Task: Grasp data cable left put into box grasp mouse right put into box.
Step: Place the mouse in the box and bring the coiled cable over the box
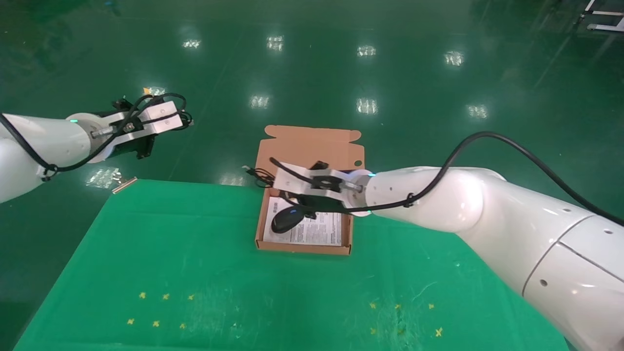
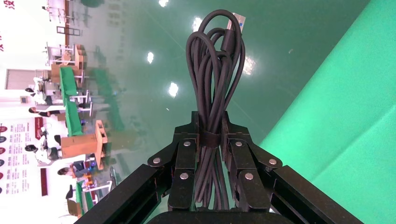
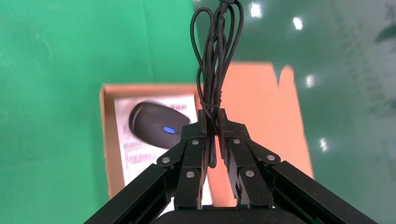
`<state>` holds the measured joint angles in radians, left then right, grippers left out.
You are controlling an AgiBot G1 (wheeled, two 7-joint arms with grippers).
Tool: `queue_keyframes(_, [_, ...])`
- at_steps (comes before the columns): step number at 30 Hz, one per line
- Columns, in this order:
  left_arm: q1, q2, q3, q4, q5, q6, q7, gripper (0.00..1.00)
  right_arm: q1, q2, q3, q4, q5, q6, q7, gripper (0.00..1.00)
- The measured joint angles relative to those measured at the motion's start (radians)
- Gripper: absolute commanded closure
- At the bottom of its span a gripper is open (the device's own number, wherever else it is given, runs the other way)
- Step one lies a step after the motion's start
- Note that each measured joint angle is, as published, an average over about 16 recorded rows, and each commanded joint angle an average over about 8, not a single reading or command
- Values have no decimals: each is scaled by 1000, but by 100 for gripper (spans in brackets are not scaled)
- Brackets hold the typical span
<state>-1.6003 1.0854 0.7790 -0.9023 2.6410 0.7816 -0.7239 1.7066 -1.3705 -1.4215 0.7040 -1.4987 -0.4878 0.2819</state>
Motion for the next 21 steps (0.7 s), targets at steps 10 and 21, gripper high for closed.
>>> queue_keyframes(10, [0, 0, 0, -1, 1, 0, -1, 100, -23, 0, -34, -85, 44, -11, 17, 100])
queue_keyframes(21, [0, 0, 0, -1, 1, 1, -1, 100, -46, -1, -59, -125, 98, -25, 52, 87])
